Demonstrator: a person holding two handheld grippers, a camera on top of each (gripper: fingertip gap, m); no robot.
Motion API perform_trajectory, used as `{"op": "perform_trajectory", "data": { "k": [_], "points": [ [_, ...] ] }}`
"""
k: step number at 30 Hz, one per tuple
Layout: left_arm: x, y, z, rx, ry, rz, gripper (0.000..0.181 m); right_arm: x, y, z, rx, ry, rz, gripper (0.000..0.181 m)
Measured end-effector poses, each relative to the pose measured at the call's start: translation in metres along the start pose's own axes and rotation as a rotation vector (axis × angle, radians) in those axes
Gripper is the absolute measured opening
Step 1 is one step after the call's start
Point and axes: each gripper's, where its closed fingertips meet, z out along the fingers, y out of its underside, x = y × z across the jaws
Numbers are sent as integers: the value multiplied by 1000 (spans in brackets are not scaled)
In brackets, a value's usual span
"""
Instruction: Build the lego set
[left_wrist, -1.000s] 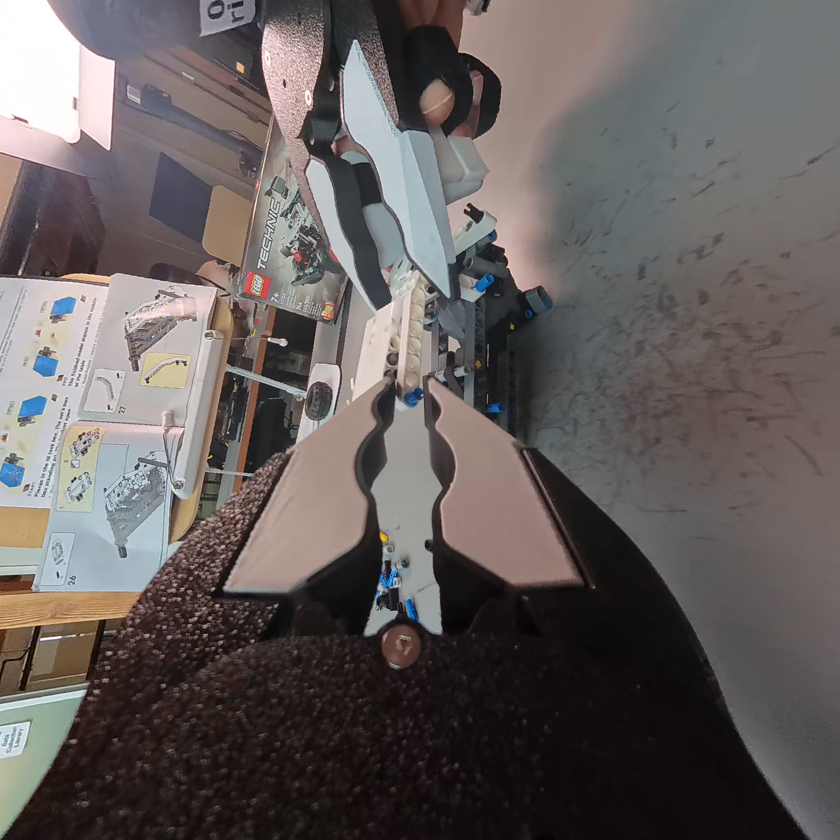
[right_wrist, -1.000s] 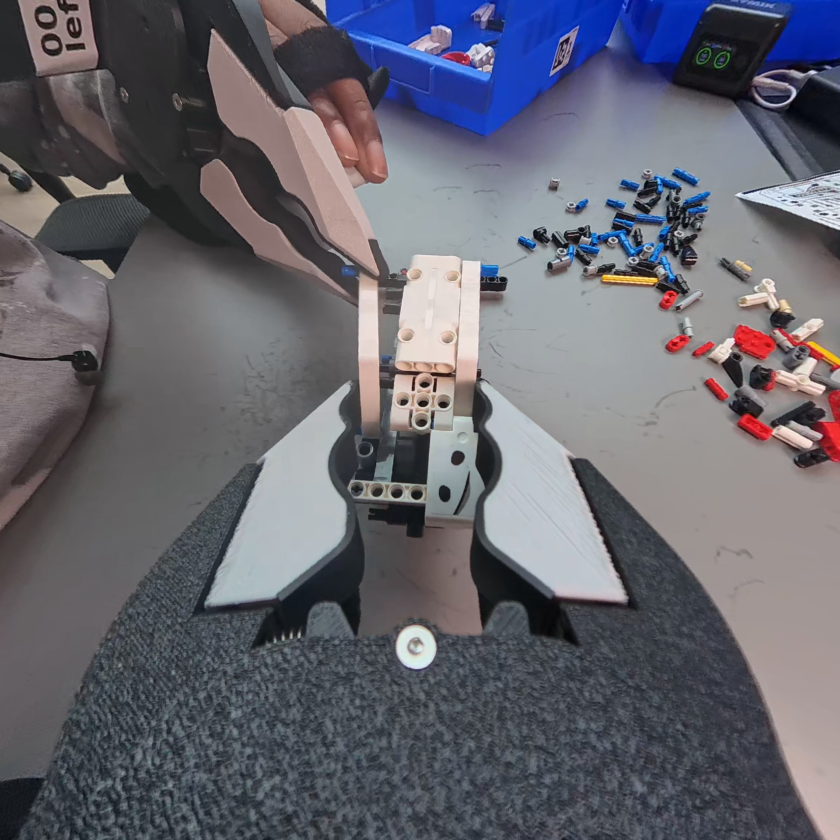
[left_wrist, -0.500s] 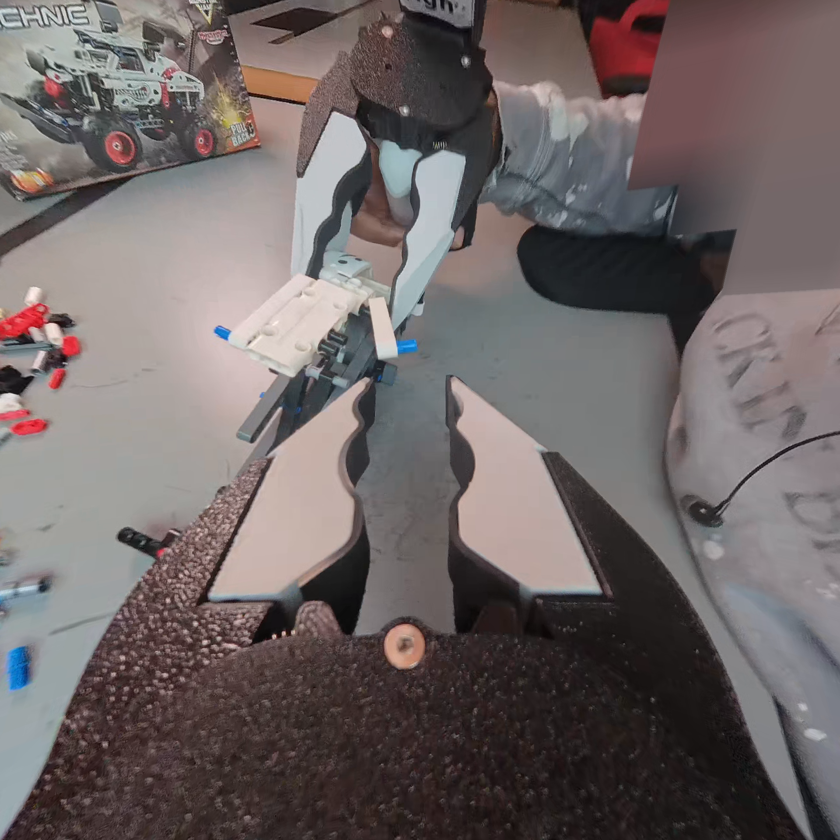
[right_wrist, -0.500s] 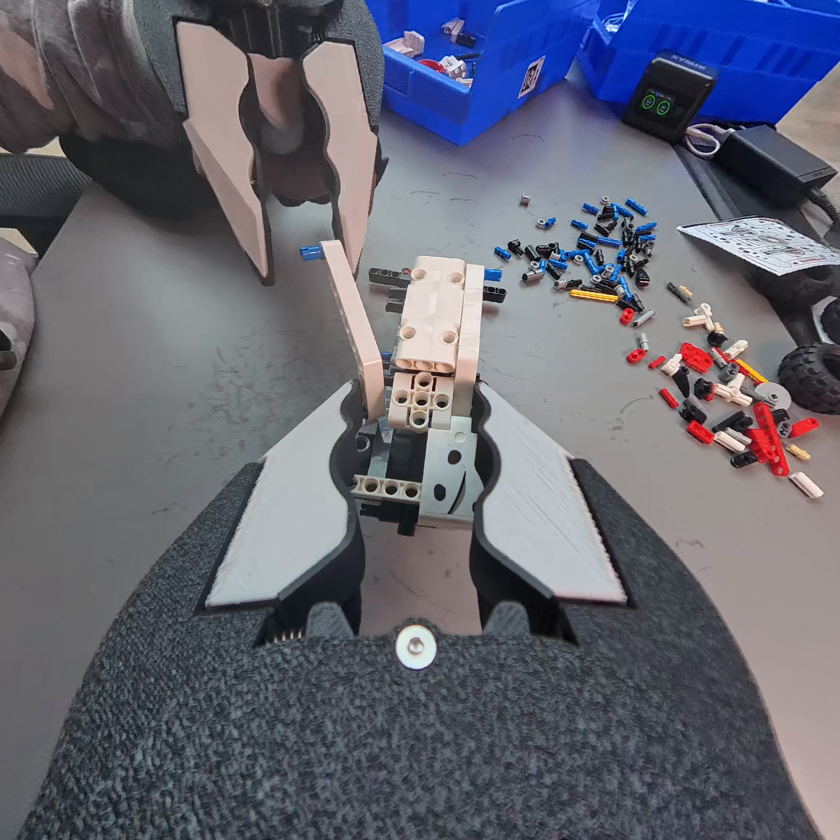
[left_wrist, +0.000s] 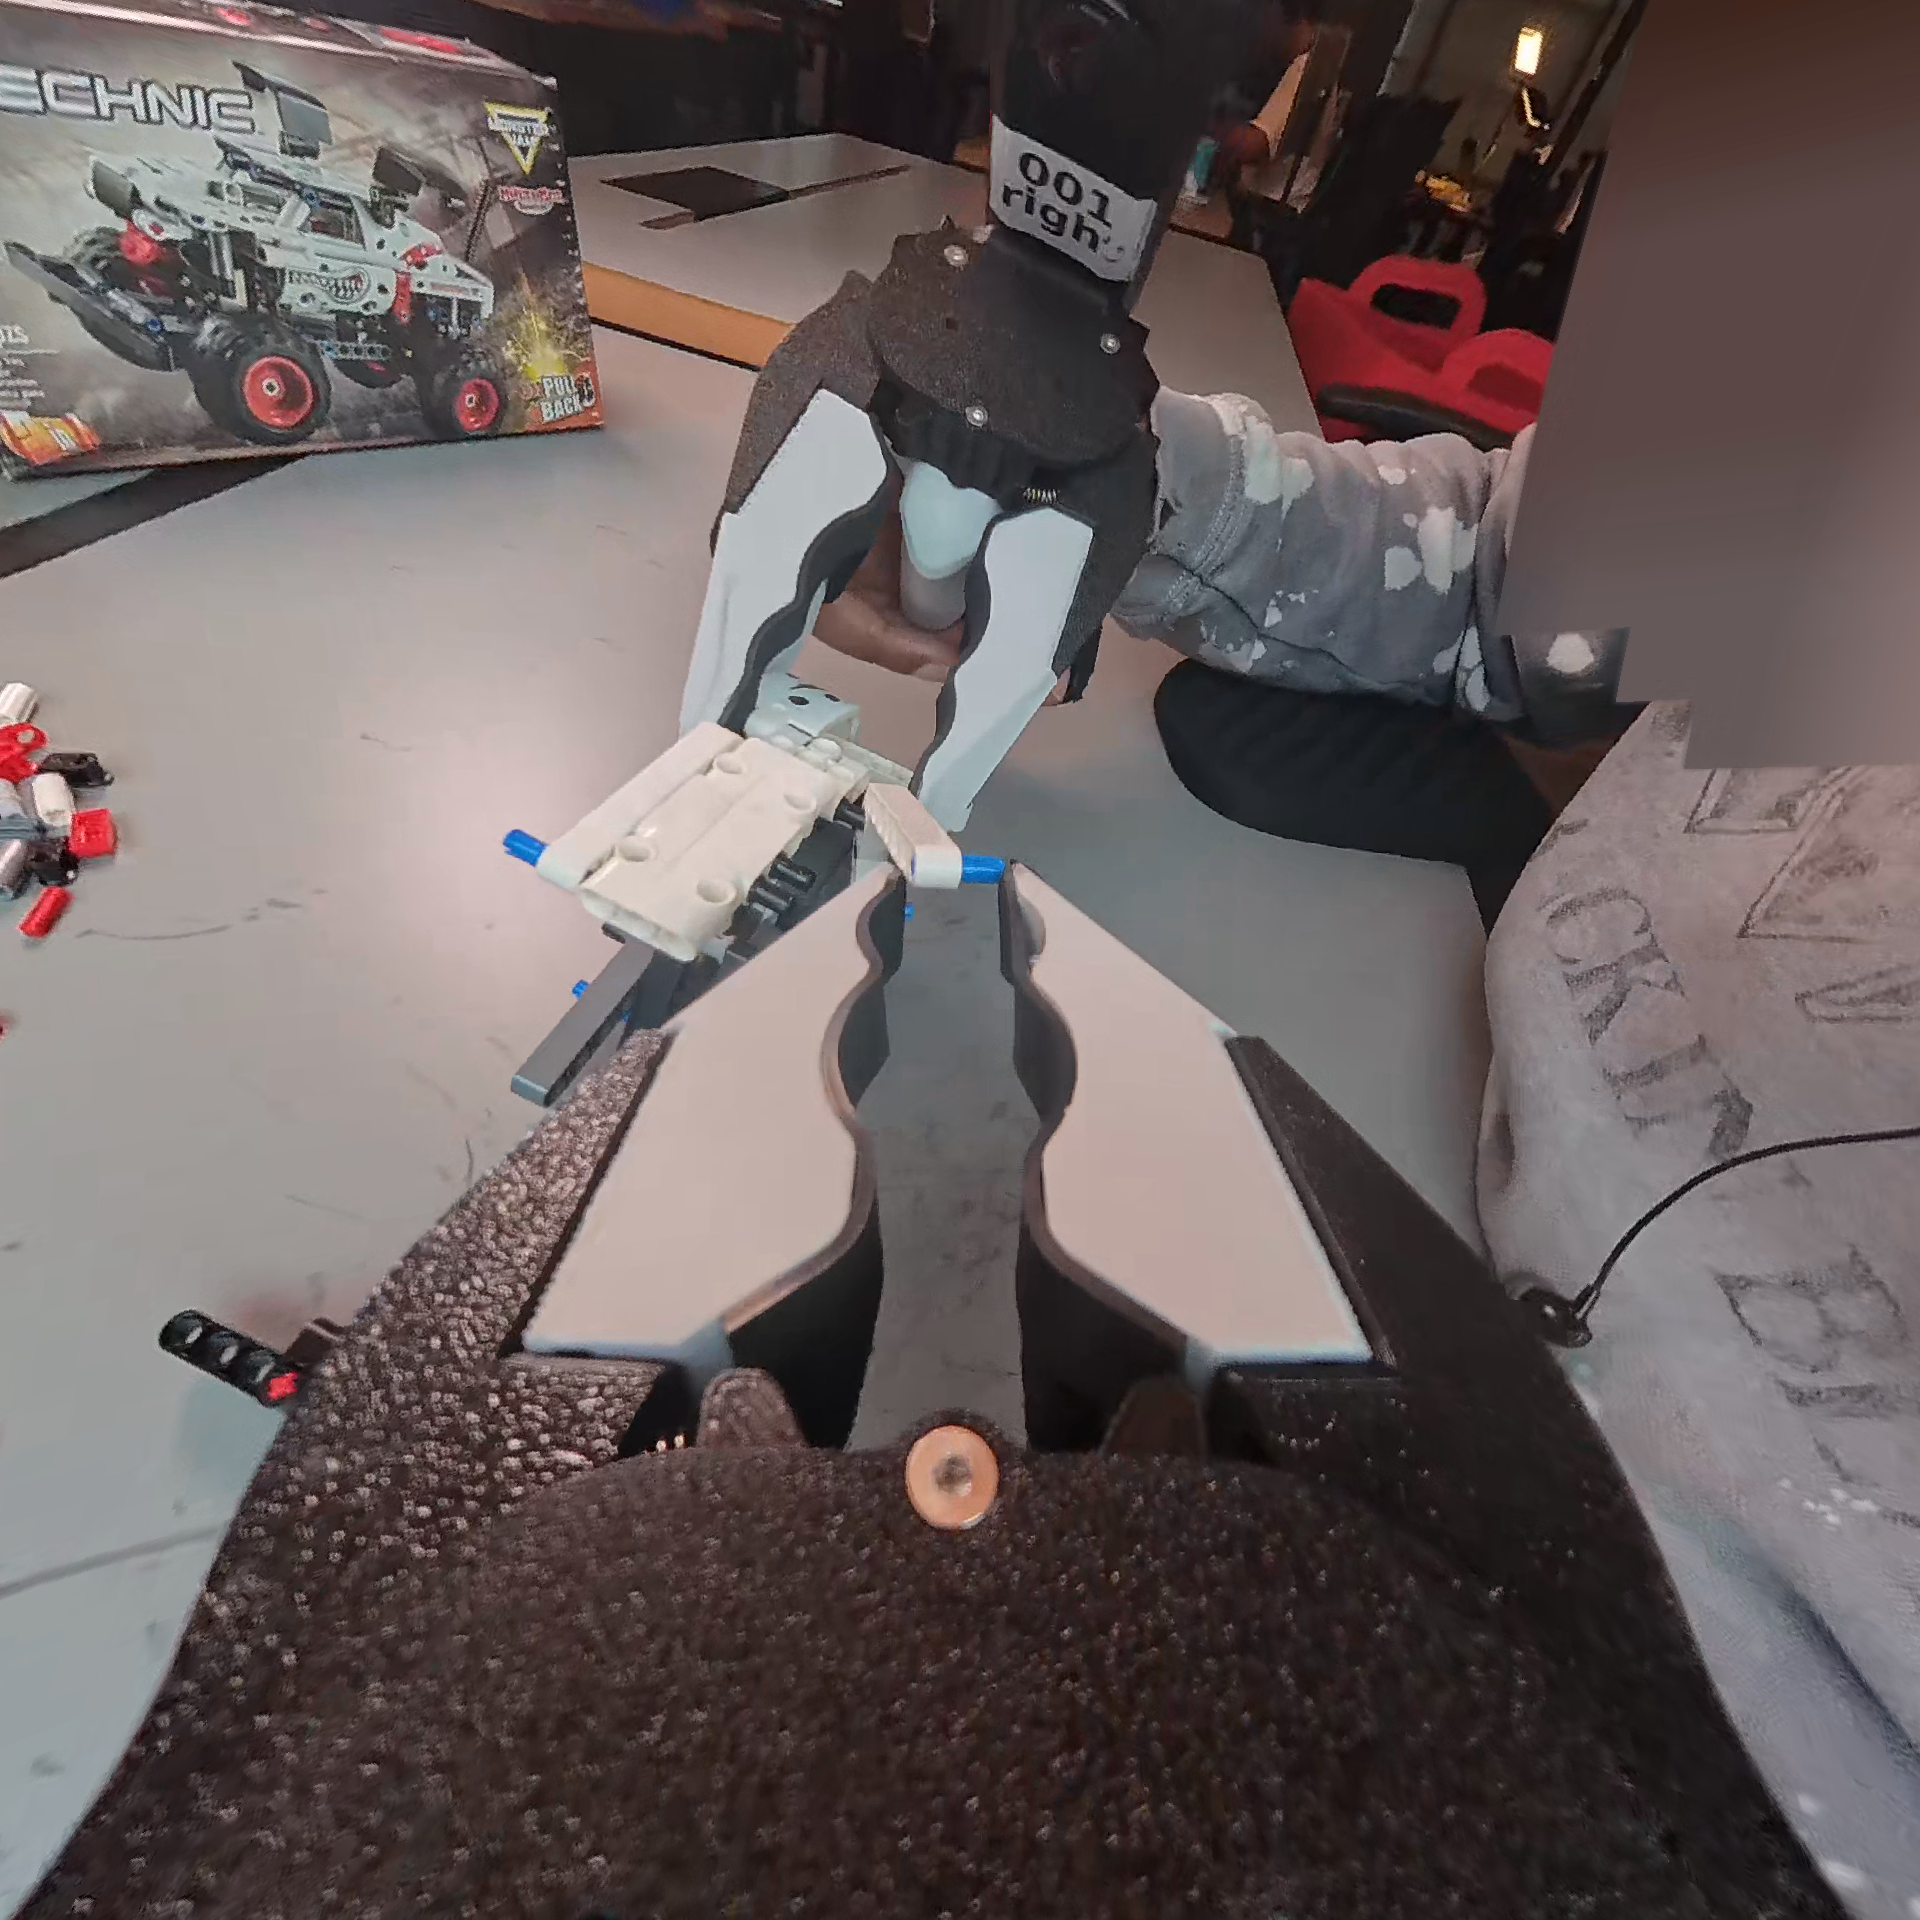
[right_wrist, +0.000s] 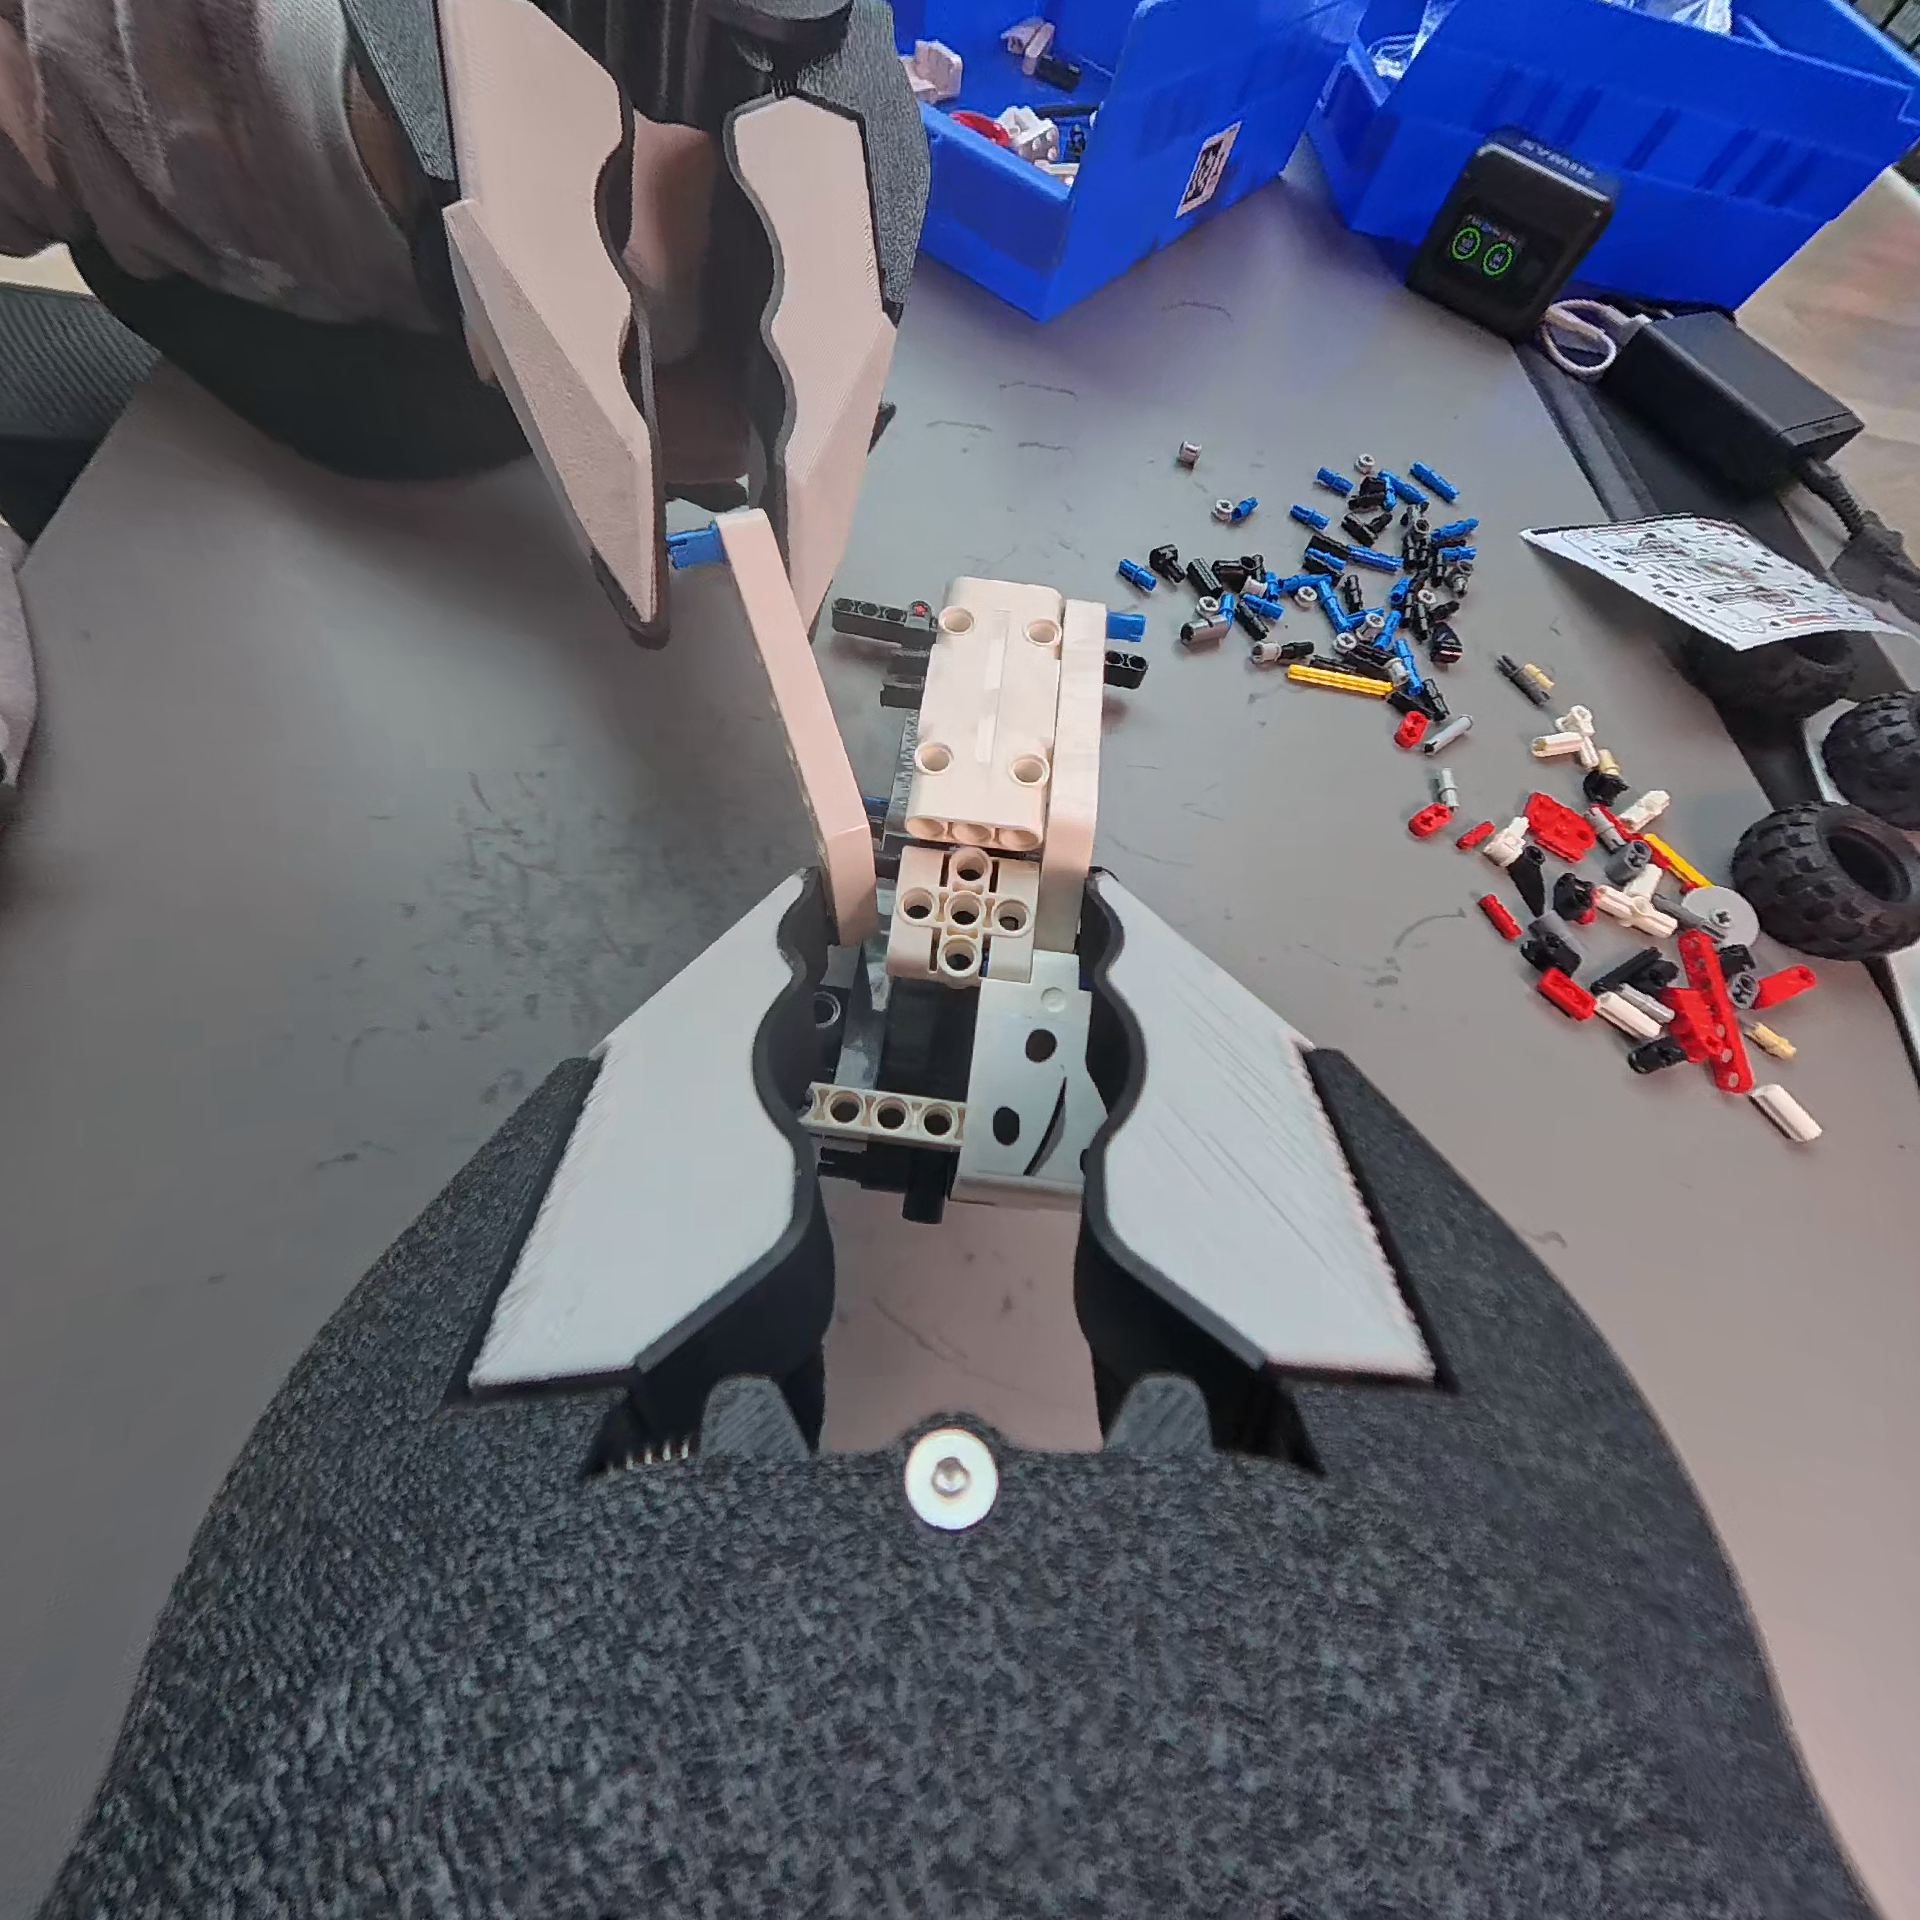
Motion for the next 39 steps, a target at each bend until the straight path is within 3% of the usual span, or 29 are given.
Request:
{"op": "perform_trajectory", "data": {
  "k": [14,19,24,39],
  "points": [
    [8,16,-5,1,124,497,17,-7,0,0,-4,-103,-26,69],
    [-3,11,-6,-4,154,505,17,-1,-3,4,-17,-110,-41,73],
    [-8,11,-4,-18,179,518,17,-5,-1,7,-13,-142,-44,58],
    [-19,18,-8,-39,170,462,16,-3,-4,9,22,-112,-14,57]
  ]
}}
